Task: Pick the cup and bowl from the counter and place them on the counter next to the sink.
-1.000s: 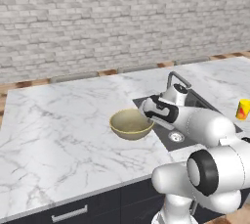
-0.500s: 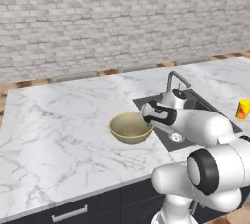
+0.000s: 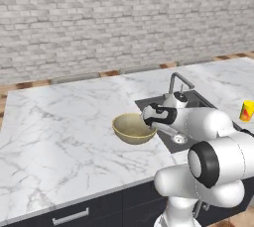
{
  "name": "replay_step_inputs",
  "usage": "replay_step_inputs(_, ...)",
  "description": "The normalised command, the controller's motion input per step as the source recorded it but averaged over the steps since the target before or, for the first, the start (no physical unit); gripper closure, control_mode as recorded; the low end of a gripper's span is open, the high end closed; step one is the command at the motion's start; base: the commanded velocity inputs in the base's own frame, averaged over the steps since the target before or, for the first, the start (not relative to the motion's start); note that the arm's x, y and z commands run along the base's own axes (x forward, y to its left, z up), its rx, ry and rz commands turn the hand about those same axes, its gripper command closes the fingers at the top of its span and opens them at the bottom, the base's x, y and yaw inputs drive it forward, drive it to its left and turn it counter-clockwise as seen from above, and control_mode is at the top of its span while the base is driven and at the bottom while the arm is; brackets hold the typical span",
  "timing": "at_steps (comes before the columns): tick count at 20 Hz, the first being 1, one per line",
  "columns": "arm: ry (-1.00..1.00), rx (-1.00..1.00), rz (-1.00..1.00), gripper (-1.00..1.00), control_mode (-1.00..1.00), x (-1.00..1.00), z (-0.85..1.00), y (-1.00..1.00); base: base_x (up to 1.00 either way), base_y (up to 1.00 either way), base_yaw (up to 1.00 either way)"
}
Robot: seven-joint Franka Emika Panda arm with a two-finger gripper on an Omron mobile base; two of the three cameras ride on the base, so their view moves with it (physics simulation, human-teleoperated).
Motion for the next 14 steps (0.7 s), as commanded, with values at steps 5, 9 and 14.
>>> replay_step_inputs(5, 0.00, 0.00, 0.00, 1.00, -1.00, 0.00, 0.00, 0.00, 0.00, 0.00, 0.00)
replay_step_inputs(9, 0.00, 0.00, 0.00, 1.00, -1.00, 0.00, 0.00, 0.00, 0.00, 0.00, 0.00)
replay_step_inputs(14, -0.01, 0.00, 0.00, -1.00, -1.00, -0.02, 0.00, 0.00, 0.00, 0.00, 0.00)
